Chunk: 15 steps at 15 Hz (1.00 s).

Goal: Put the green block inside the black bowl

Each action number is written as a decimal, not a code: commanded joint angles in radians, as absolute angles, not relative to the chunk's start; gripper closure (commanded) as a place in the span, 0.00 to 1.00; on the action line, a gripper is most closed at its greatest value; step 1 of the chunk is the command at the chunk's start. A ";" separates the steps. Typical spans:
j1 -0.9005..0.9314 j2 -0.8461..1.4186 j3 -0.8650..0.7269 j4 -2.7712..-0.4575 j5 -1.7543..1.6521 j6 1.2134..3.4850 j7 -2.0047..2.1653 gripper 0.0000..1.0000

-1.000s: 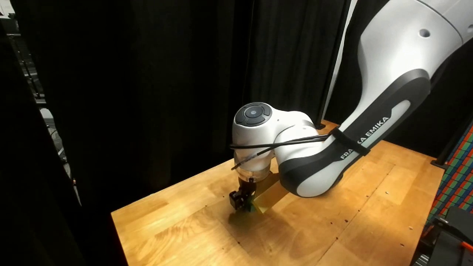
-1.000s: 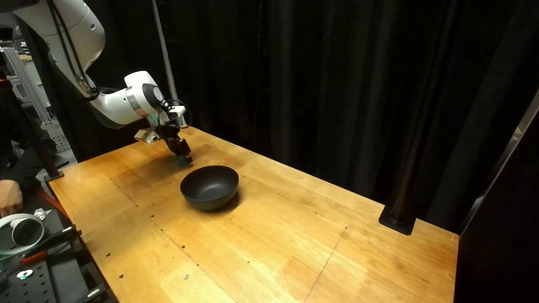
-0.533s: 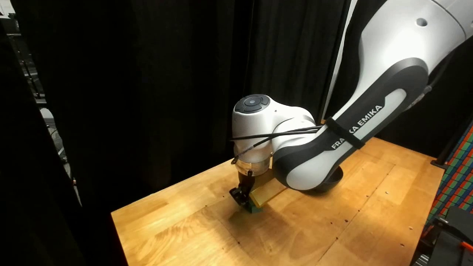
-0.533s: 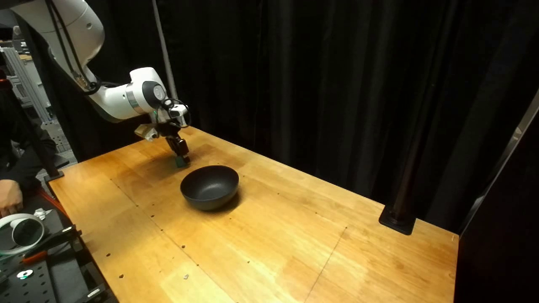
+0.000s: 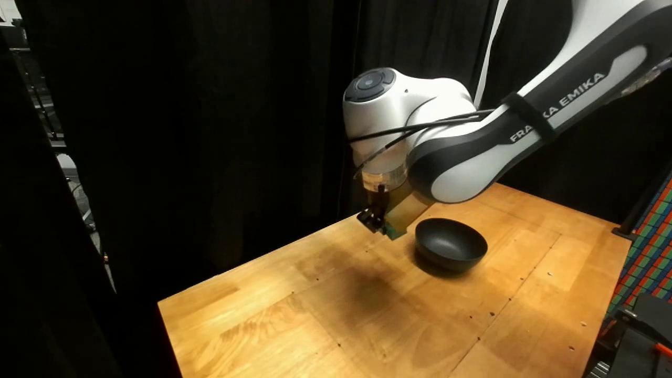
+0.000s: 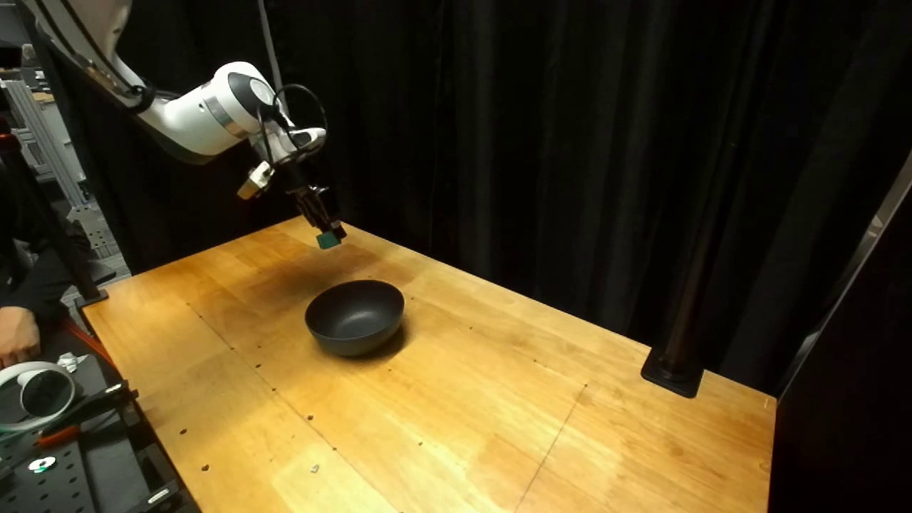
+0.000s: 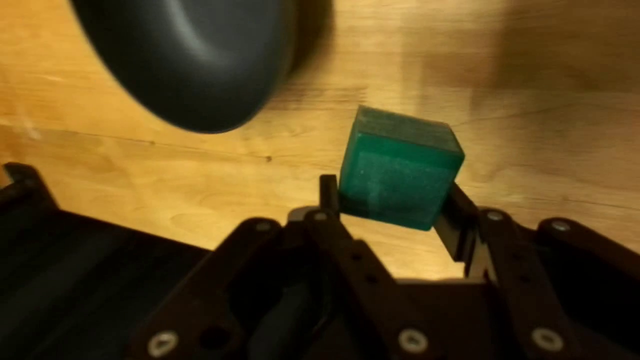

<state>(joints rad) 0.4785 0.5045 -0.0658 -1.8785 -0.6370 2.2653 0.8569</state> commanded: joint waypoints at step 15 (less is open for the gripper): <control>0.172 -0.083 0.048 -2.232 -0.593 2.235 0.575 0.00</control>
<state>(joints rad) 0.2268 0.0922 0.0165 -2.1492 -0.7187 2.1924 0.7535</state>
